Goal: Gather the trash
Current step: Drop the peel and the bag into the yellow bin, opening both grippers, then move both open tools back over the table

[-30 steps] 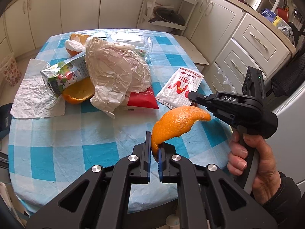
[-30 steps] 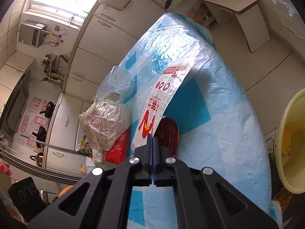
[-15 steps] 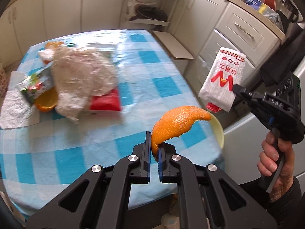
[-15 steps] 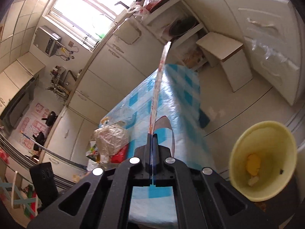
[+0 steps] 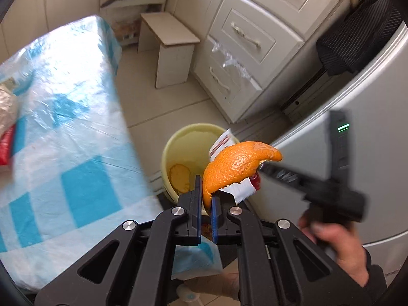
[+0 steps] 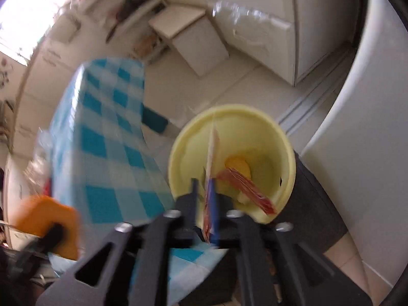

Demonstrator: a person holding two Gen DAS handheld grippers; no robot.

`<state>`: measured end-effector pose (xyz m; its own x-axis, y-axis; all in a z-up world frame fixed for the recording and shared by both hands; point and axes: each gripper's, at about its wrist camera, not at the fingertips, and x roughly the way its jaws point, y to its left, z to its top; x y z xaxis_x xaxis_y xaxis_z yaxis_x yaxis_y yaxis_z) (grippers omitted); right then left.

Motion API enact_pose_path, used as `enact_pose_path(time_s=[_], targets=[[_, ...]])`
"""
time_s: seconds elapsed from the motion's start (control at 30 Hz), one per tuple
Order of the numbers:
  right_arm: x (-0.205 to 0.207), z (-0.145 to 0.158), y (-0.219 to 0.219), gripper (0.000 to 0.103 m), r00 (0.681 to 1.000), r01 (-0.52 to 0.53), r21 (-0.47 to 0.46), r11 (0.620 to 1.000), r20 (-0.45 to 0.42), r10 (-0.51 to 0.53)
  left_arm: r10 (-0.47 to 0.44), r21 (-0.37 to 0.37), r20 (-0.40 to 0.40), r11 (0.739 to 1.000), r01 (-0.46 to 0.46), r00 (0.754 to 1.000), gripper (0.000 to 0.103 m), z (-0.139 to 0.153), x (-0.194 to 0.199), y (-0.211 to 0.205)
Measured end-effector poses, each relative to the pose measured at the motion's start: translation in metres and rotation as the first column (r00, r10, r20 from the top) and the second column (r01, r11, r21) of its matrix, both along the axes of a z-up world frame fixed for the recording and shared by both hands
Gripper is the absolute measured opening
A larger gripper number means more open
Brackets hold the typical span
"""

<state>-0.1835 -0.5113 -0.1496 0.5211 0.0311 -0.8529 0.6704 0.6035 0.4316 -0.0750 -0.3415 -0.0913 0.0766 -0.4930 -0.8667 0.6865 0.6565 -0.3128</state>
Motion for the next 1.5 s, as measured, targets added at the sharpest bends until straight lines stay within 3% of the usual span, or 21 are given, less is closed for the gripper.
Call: enact_pose_path(time_s=[0.03, 0.17, 0.27, 0.37, 0.4, 0.43, 0.57, 0.93, 1.1, 1.27, 1.5], targets=[[-0.004, 0.012, -0.001, 0.053, 0.999, 0.021, -0.026, 0.999, 0.045, -0.02, 0.006, 0.017, -0.016, 1.0, -0.006, 1.0, 0.006, -0.009, -0.001, -0.005], [-0.02, 0.06, 0.002, 0.054, 0.972, 0.08, -0.11, 0.991, 0.229, -0.053, 0.043, 0.091, -0.059, 0.995, -0.038, 0.997, 0.006, -0.039, -0.008, -0.025], [-0.032, 0.092, 0.006, 0.065, 0.94, 0.161, -0.197, 0.967, 0.328, -0.09, 0.057, 0.128, -0.079, 0.991, -0.047, 0.995, 0.006, -0.055, -0.014, -0.047], [-0.034, 0.114, 0.011, 0.069, 0.915, 0.205, -0.24, 0.949, 0.392, -0.099, 0.057, 0.152, -0.109, 0.988, -0.04, 0.992, 0.02, -0.071, -0.015, -0.069], [-0.034, 0.119, 0.013, 0.07, 0.91, 0.211, -0.253, 0.944, 0.403, -0.096, 0.056, 0.162, -0.104, 0.986, -0.039, 0.993, 0.032, -0.073, -0.016, -0.074], [-0.031, 0.123, 0.015, 0.072, 0.91, 0.209, -0.27, 0.94, 0.406, -0.086, 0.056, 0.168, -0.1, 0.985, -0.038, 0.993, 0.041, -0.075, -0.016, -0.079], [-0.028, 0.136, 0.02, 0.075, 0.912, 0.199, -0.325, 0.925, 0.408, -0.052, 0.043, 0.147, -0.087, 0.989, -0.03, 0.995, 0.048, -0.064, -0.016, -0.082], [-0.028, 0.174, 0.051, 0.09, 0.911, 0.188, -0.464, 0.866, 0.412, 0.023, 0.107, 0.081, 0.091, 0.99, -0.115, 0.99, 0.075, 0.011, -0.003, 0.0], [-0.026, 0.18, 0.068, 0.093, 0.914, 0.172, -0.51, 0.843, 0.402, 0.056, 0.182, 0.064, 0.146, 0.979, -0.193, 0.972, 0.08, 0.033, 0.005, 0.052], [-0.014, 0.184, 0.086, 0.094, 0.918, 0.137, -0.565, 0.814, 0.381, 0.11, 0.277, 0.05, 0.22, 0.954, -0.295, 0.935, 0.084, 0.049, 0.008, 0.11], [0.0, 0.185, 0.11, 0.095, 0.917, 0.082, -0.607, 0.791, 0.357, 0.179, 0.358, 0.06, 0.216, 0.924, -0.379, 0.908, 0.085, 0.043, 0.019, 0.162]])
